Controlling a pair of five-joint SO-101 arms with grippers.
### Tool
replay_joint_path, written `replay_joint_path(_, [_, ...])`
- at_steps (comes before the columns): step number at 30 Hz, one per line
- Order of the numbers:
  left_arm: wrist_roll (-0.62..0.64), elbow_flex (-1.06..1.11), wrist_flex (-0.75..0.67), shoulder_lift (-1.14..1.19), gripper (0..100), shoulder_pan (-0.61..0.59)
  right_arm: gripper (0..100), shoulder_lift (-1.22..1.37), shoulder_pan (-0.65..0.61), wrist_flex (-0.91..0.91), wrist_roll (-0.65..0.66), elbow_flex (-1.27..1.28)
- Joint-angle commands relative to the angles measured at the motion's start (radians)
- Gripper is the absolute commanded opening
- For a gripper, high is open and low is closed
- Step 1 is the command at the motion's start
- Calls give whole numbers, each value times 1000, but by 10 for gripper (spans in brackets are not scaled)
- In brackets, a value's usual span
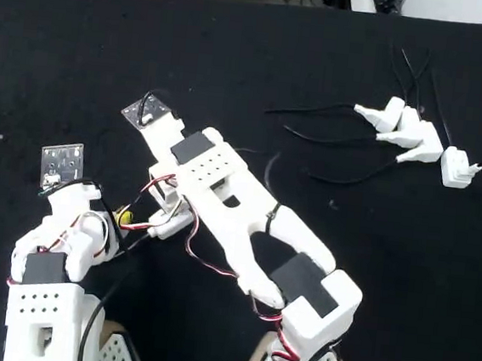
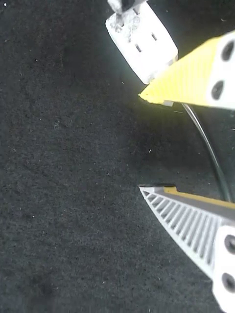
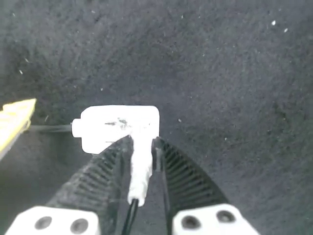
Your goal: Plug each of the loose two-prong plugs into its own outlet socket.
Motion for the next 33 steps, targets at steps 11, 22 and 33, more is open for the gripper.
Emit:
replay_joint_path(11, [-8,-16,3,-8,267,-8,11,122,-68,23,57,-10])
replay_joint_path(22, [-8,-15,3,-8,267,-8,11,174,-87,18,68,-44])
replay_joint_path(33, [-8,-21,15,-8,267,-77,11,269,-83,68,81,-134])
